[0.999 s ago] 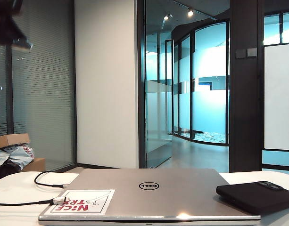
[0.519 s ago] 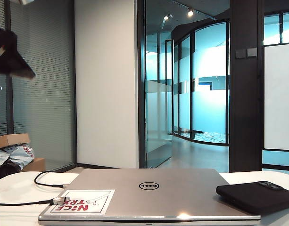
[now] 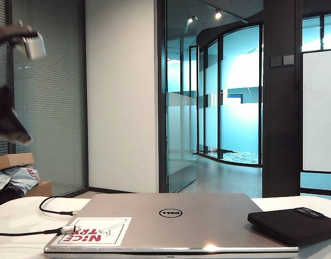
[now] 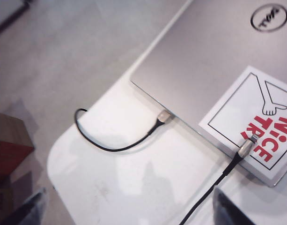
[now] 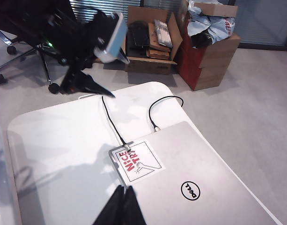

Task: Pick up the charging cable and the phone, plug the charging cable into the charging port on the phone, and finally place them back on the table.

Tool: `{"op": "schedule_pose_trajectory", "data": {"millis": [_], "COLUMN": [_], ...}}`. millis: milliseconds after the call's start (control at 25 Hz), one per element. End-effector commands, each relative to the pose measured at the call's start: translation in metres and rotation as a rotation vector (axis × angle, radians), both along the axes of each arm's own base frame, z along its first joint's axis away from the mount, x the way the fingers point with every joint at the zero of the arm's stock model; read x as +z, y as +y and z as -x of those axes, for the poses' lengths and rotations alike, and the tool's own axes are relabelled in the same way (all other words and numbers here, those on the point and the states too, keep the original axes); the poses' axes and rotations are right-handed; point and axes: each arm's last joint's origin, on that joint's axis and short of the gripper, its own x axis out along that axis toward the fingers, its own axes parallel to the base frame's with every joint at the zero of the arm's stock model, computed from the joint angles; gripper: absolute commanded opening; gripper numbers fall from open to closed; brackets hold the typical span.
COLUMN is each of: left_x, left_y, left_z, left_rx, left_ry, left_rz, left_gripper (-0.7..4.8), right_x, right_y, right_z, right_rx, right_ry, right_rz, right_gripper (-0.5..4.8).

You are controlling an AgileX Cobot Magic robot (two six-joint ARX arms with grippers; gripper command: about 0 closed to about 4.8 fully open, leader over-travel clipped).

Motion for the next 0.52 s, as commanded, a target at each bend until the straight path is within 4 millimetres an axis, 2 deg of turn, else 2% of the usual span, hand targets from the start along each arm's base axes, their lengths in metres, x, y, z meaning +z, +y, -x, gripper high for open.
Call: {"op": "schedule_pose_trajectory", "data": {"millis": [40,200,519], "left_x": [-0.008,-0.028,-0.062], "left_y": [-0.004,-0.007,-0.009], "left_z": [-0.016,-0.031,-0.041], "left_rx": [-0.038,-0.052,-0.091], "left_ry": [-0.044,-0.005,0.121], "left_rz": [-0.038,-0.064,-0.129], "left_gripper": [4.75,4.75,4.75], "right_x": [0.003,0.003,0.003], "right_y": [0.0,0.0,0.0], "right_z": [0.0,0.0,0.0], "right_rx": [0.001,0.001,0.002], "right_ry": [-0.016,-0.016,-0.016], "right_rz": [-0.015,-0.015,-0.015], "right_gripper": [-0.08,-0.08,-0.08]}}
